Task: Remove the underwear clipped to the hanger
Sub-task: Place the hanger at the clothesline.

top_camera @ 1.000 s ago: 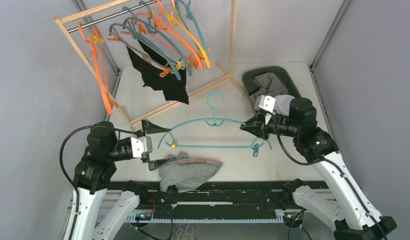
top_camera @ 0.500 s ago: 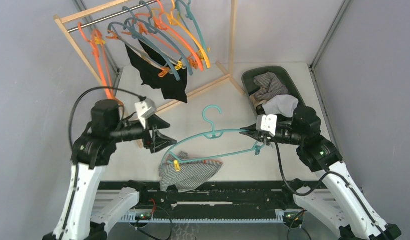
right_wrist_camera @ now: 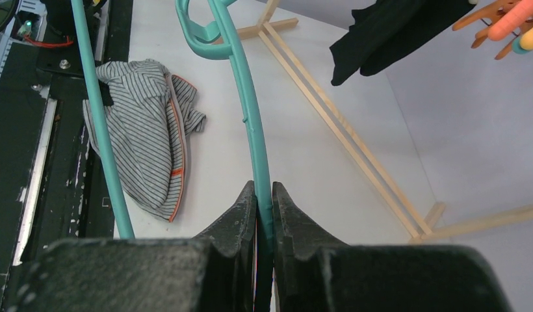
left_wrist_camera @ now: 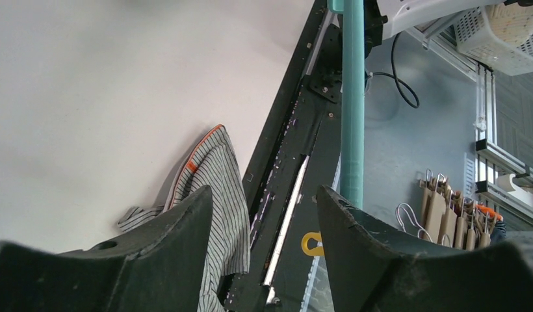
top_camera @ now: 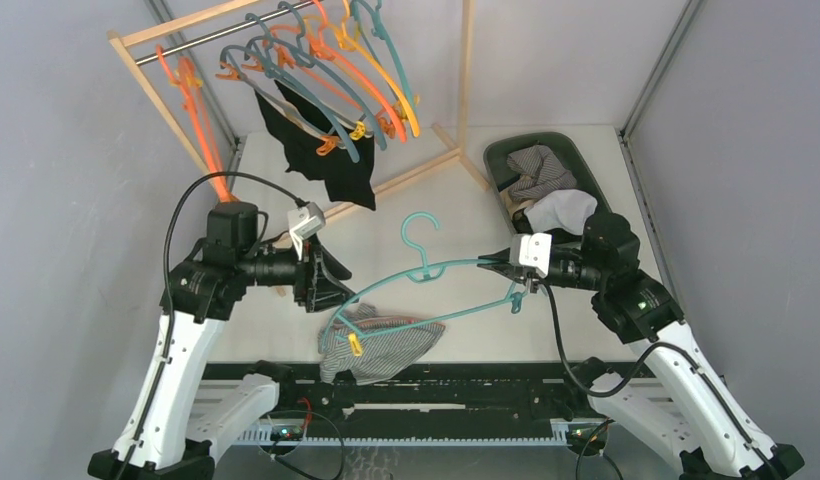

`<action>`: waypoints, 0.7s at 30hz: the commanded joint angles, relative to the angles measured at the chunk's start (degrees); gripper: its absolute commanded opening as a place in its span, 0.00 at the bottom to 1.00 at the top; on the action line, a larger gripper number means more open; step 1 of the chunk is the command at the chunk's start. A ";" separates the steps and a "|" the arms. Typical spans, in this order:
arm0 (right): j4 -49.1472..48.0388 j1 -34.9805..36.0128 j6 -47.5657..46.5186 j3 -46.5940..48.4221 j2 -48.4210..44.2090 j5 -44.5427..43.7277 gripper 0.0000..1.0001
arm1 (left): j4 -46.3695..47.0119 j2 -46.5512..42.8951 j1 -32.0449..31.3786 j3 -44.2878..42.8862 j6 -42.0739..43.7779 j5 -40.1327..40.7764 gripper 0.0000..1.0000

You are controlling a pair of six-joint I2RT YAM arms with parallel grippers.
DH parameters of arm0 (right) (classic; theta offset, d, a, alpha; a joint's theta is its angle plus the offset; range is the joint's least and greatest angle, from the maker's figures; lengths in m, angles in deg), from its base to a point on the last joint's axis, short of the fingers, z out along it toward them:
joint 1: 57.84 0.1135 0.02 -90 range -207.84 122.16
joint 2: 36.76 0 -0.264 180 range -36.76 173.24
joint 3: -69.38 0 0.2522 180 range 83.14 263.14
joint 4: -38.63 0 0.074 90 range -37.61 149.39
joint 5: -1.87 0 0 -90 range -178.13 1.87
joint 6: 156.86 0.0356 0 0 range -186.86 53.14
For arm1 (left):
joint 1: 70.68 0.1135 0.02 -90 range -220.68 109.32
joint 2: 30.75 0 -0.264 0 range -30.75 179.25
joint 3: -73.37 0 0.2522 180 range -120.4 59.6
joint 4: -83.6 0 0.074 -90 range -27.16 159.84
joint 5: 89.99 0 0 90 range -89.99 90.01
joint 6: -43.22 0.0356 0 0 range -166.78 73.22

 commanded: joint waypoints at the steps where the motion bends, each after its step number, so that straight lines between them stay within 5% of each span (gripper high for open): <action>1: 0.96 0.29 -4.01 0.30 0.54 1.64 0.00 | 2.75 -2.12 -0.22 1.25 -1.99 -2.77 0.65; 7: 5.45 0.52 -7.80 0.25 1.37 4.38 0.00 | 5.71 -4.42 -0.20 2.21 -3.42 -3.16 0.70; 18: -4.25 0.47 0.82 0.43 1.31 2.33 0.00 | 5.67 -6.61 -0.25 7.28 -2.40 -6.11 0.76; 21: -6.19 0.42 1.68 0.38 1.39 1.20 0.00 | 5.69 -6.65 -0.30 8.13 -2.41 -7.47 0.70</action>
